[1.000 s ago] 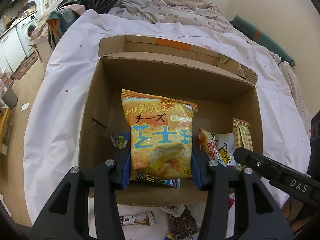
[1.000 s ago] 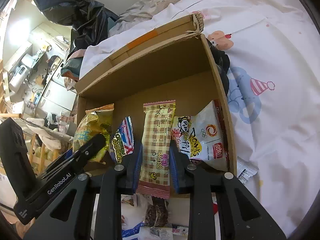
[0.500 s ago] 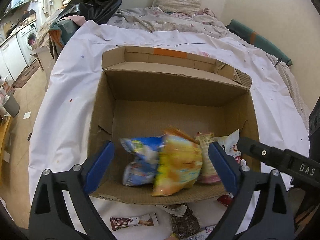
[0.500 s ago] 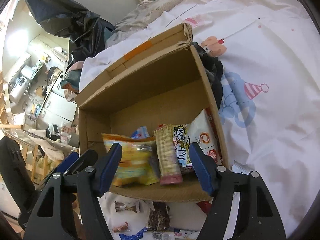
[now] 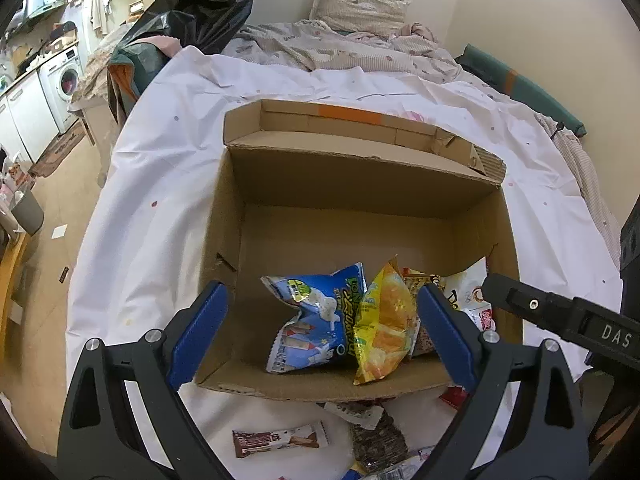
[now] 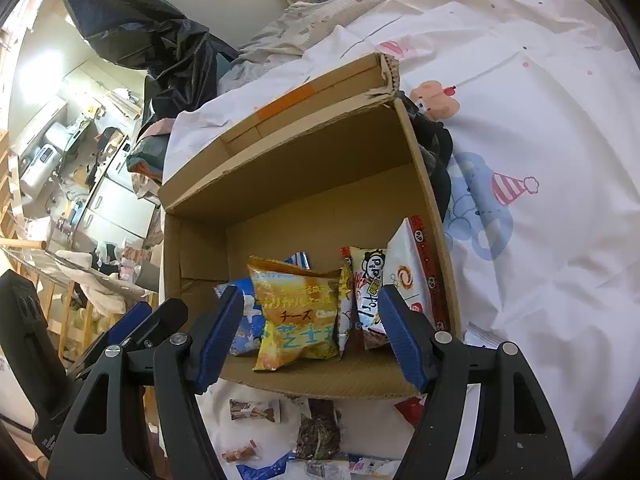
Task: Organize snacks
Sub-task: 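Lower the cheese bag and wafer bar into the box and open both tools, then withdraw both tools from the box toward the remaining snacks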
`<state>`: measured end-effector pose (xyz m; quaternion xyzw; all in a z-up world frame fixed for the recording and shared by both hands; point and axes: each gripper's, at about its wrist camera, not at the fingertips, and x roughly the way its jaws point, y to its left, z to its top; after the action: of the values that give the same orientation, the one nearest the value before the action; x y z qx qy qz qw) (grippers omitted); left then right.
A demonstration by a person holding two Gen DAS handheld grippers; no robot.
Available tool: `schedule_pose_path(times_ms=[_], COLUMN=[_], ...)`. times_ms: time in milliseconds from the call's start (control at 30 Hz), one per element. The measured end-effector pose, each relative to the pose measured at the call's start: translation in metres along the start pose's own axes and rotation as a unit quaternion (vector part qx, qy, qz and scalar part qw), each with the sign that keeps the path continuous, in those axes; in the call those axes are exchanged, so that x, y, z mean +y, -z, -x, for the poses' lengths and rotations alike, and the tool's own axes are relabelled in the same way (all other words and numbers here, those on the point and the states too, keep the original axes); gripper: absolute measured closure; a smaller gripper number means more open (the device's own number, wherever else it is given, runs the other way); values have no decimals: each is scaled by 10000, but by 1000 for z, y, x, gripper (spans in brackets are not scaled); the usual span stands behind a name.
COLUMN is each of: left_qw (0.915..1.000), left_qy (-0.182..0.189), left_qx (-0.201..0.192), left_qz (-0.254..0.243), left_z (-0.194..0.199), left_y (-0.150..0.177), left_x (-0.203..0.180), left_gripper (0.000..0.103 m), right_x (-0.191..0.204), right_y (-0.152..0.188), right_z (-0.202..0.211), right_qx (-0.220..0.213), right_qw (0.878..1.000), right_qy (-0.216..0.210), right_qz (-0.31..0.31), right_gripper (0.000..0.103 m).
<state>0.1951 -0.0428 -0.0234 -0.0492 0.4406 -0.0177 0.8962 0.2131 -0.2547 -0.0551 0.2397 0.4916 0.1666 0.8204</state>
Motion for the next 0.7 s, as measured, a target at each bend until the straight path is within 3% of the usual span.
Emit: schedule_pose_path(times_ms=[433,600,700], left_qw=[9996,9995,9994], left_qy=[-112,-155,-205], left_qx=[-257,-239,-194], left_qz=[82,113,198], left_z=[35,48,55], left_y=[11,21,27], left_x=[20,36,48], left_gripper=[9,9,9], right_x=[18,21,17], right_y=[20,29,38], right_z=[33,41,43], right_qx=[-207,-194,-16], right_qw=[9996,9993,9990], right_qy=[-152,-157,-427], right_qz=[147,261,121], right_gripper=[30,25,23])
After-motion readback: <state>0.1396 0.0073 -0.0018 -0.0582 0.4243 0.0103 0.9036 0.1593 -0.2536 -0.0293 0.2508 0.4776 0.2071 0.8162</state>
